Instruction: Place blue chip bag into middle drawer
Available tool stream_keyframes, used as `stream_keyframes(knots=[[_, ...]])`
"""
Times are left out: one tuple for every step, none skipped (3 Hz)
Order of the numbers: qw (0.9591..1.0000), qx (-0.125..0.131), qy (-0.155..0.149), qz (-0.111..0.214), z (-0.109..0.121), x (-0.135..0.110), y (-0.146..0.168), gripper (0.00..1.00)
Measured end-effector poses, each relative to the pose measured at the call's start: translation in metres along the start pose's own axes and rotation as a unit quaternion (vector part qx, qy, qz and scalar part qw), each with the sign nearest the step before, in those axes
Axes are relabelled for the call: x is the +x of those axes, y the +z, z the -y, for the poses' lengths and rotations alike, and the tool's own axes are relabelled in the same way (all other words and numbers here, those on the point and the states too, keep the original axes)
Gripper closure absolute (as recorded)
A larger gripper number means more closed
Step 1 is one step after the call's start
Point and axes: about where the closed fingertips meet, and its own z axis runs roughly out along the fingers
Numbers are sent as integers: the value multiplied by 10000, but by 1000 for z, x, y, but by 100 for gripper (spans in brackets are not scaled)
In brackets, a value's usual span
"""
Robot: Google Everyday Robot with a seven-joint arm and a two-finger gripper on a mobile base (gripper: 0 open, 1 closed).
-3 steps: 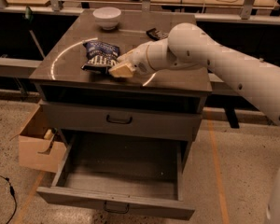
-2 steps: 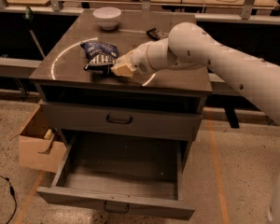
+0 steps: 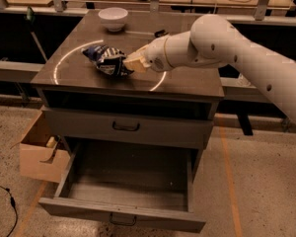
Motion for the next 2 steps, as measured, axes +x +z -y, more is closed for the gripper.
stream_keyframes(knots=[[9993,-312,134,152,-1,-14,-34,100],[9961,-836,151,227,-18,-24,-64,100]])
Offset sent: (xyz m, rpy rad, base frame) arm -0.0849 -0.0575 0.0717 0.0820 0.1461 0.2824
